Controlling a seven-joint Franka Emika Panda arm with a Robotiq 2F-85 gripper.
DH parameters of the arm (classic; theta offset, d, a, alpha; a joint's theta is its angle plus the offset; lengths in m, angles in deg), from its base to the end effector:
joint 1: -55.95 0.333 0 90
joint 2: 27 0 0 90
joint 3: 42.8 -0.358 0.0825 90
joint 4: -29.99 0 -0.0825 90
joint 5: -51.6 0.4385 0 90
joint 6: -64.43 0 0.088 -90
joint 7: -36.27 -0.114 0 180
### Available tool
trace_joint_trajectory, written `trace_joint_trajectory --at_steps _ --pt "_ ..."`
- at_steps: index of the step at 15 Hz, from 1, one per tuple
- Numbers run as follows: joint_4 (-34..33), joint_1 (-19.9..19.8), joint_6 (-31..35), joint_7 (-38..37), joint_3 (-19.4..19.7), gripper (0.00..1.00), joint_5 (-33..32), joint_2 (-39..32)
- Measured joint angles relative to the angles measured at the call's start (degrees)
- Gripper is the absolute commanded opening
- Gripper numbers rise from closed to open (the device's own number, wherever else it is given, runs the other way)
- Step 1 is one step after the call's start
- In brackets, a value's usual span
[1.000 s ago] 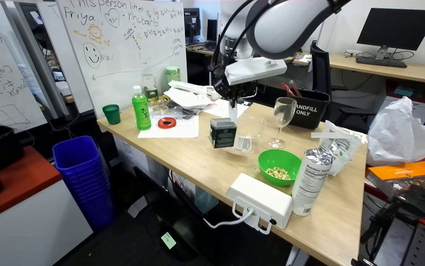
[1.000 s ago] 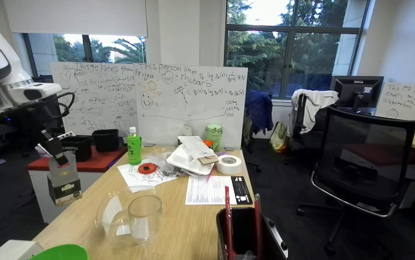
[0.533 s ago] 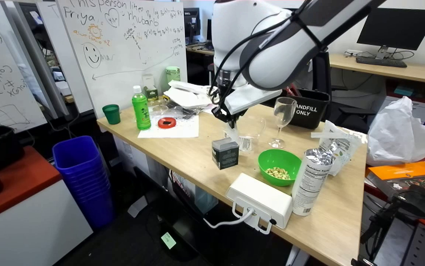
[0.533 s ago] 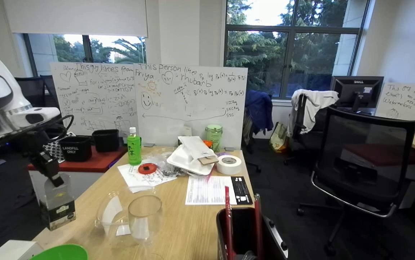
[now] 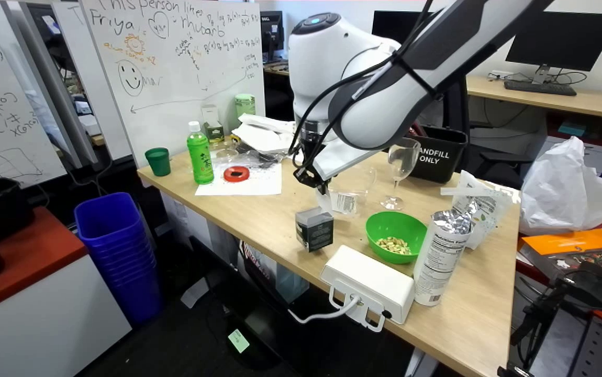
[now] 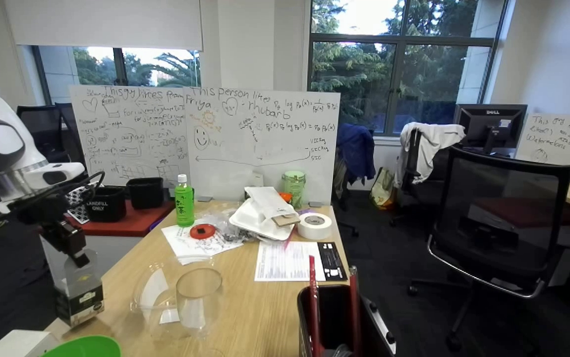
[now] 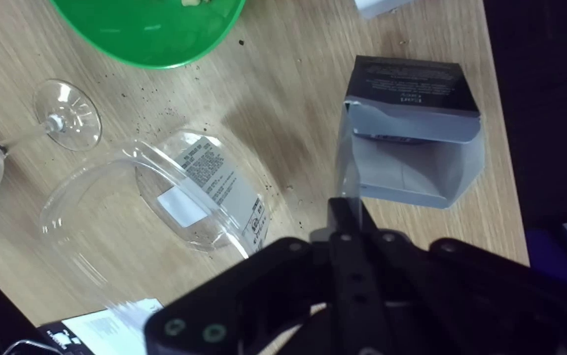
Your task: Move the black box to the left
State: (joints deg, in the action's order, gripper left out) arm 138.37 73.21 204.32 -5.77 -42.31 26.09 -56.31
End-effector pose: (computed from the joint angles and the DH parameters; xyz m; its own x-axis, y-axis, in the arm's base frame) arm 0.6672 0.1986 0.2259 0.9792 -0.0788 0.1869 -0.1211 -0.9664 0.2269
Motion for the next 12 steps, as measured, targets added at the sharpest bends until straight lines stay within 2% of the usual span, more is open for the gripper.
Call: trace_joint_trajectory --at_steps 10,12 --pt "-1.0 -0.1 0.0 2.9 1.4 0.97 0.5 -0.2" --pt "-1.0 -0.1 0.0 3.4 1.5 1.0 0.5 -0.2"
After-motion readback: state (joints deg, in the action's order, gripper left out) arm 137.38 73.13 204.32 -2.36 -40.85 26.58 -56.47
